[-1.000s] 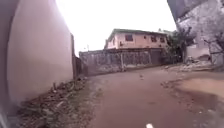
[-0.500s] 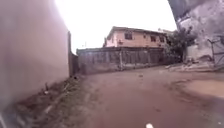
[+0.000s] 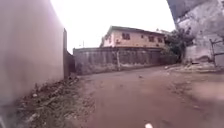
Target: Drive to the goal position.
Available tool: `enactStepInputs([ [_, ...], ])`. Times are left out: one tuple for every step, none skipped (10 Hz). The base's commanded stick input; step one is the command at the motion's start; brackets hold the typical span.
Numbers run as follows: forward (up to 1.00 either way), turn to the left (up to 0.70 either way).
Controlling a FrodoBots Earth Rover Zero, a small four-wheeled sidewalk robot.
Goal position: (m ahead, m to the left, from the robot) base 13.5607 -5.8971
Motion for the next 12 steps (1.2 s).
enactStepInputs([
  [0.6,0.0],
  [0.6,0.0],
  [0.6,0.0],
  [0.6,0.0],
  [0.6,0.0],
  [0.6,0.0],
  [0.6,0.0],
  [0.6,0.0],
  [0.6,0.0],
  [0.6,0.0],
  [0.6,-0.03],
  [0.6,-0.05],
])
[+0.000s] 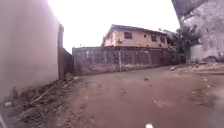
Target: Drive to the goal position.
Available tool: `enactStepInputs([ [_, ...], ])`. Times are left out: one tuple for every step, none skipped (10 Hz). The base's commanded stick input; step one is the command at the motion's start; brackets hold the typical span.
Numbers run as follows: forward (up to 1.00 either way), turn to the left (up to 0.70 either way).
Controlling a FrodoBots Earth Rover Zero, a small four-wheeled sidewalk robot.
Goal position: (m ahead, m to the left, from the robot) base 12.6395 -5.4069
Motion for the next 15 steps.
enactStepInputs([
  [0.6,-0.09],
  [0.6,-0.12],
  [0.6,-0.14],
  [0.6,-0.14],
  [0.6,-0.14],
  [0.6,-0.14],
  [0.6,-0.14],
  [0.6,-0.14],
  [0.6,-0.14],
  [0.6,-0.14],
  [0.6,-0.14],
  [0.6,-0.14],
  [0.6,-0.14],
  [0.6,-0.13],
  [0.6,-0.08],
])
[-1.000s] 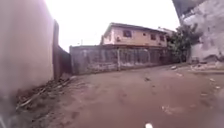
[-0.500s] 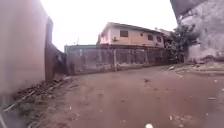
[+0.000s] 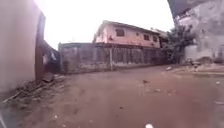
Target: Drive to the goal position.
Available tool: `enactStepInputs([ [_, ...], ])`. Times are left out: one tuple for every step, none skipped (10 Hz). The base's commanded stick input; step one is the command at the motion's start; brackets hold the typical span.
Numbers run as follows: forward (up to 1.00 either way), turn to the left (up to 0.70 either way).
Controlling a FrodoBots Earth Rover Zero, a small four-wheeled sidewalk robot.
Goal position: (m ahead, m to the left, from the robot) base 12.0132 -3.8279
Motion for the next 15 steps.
enactStepInputs([
  [0.6,-0.06],
  [0.6,-0.01],
  [0.6,0.0],
  [0.6,0.0],
  [0.6,0.0],
  [0.6,0.0],
  [0.6,0.0],
  [0.6,0.0],
  [0.6,0.0],
  [0.6,0.0],
  [0.6,0.0],
  [0.6,0.0],
  [0.6,0.0],
  [0.6,0.0],
  [0.6,0.0],
])
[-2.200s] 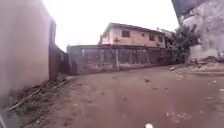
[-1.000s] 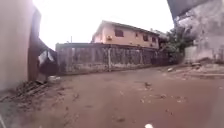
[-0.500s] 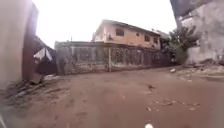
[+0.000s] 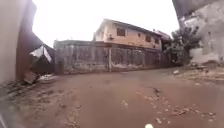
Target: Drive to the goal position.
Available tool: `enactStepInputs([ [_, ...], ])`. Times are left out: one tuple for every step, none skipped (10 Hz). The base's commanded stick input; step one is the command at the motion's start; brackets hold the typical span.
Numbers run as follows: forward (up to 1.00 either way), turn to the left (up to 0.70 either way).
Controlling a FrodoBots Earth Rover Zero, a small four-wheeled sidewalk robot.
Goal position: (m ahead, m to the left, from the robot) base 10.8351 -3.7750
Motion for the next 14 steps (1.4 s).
enactStepInputs([
  [0.6,0.0],
  [0.6,0.0],
  [0.6,0.0],
  [0.6,0.0],
  [0.6,0.0],
  [0.6,0.0],
  [0.6,0.0],
  [0.6,0.0],
  [0.6,0.0],
  [0.6,0.0],
  [0.6,0.0],
  [0.6,0.0],
  [0.6,0.0],
  [0.6,0.0],
])
